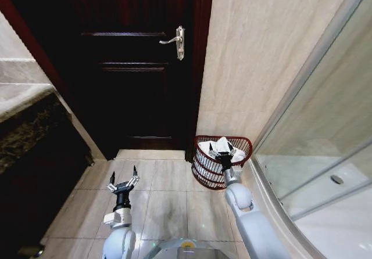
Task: Discard the used towel into the hamper.
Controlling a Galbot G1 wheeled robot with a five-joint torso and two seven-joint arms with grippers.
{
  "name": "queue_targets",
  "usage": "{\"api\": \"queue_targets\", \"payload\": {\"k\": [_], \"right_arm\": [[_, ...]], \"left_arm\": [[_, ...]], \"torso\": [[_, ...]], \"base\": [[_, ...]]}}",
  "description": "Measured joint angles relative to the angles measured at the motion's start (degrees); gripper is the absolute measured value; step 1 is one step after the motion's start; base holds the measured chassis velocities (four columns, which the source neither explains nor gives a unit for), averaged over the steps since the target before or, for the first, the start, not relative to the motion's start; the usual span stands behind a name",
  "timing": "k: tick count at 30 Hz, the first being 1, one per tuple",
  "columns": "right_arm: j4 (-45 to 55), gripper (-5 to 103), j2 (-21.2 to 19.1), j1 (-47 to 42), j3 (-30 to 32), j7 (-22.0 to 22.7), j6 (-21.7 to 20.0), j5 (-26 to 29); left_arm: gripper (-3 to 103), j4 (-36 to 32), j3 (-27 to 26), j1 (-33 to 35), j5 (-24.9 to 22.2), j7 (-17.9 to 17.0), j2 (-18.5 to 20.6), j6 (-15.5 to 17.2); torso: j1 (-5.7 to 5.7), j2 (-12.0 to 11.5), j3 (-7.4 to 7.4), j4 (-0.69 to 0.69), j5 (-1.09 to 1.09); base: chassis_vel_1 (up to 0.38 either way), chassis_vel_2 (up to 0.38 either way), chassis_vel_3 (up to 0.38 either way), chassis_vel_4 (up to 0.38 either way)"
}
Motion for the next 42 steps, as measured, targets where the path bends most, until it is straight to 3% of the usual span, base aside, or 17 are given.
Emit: {"api": "queue_targets", "payload": {"k": [5, 15, 23, 26, 31, 36, 42], "right_arm": [[0.1, 100, 0.5, -0.1, 1.5, 1.5, 1.2, 1.3], [2.5, 100, 0.8, -1.8, 2.1, 1.5, 1.5, 1.4], [2.6, 100, 2.3, -2.4, 3.9, 4.5, 2.6, 0.4], [2.3, 100, 2.0, -4.2, 5.7, 5.7, 4.0, -1.8], [3.0, 100, 3.0, -7.0, 8.9, 5.4, 5.5, -4.1], [5.4, 100, 3.1, -9.1, 10.1, 5.2, 5.5, -2.7], [7.6, 100, 3.3, -10.4, 10.6, 5.3, 5.4, -2.8]], "left_arm": [[100, -1.0, 0.0, 0.3, -0.1, -0.3, -0.4, 1.7], [100, -0.8, 0.4, 0.1, 0.6, -0.2, -0.4, 2.2], [100, -1.4, 0.5, 0.1, 1.4, -0.2, -1.4, 2.8], [100, -3.1, -0.1, 1.5, 1.5, 2.2, 0.0, 6.4], [100, -3.7, 0.4, 1.2, 0.8, 3.5, 2.3, 8.5], [100, -4.3, 0.6, -0.9, 0.8, 4.3, 2.7, 11.0], [100, -5.4, 0.9, -1.7, 1.9, 3.7, 2.5, 11.7]], "torso": [[0.0, 0.0, 0.0, 0.0, 0.0], [0.0, 0.0, 0.0, 0.0, 0.0], [0.0, 0.0, 0.0, 0.01, -0.01], [0.0, 0.0, 0.0, 0.0, 0.0], [0.0, 0.0, 0.0, 0.0, 0.0], [0.0, 0.0, 0.0, -0.01, 0.0], [0.11, 0.3, 0.22, -0.01, -0.01]], "base": [[0.0, 0.0, 0.0, 0.0], [0.0, 0.0, 0.0, 0.0], [0.0, 0.0, 0.0, 0.0], [0.0, 0.0, 0.0, 0.0], [0.0, 0.0, 0.0, 0.0], [0.0, 0.0, 0.0, 0.0], [0.0, 0.0, 0.0, 0.0]]}}
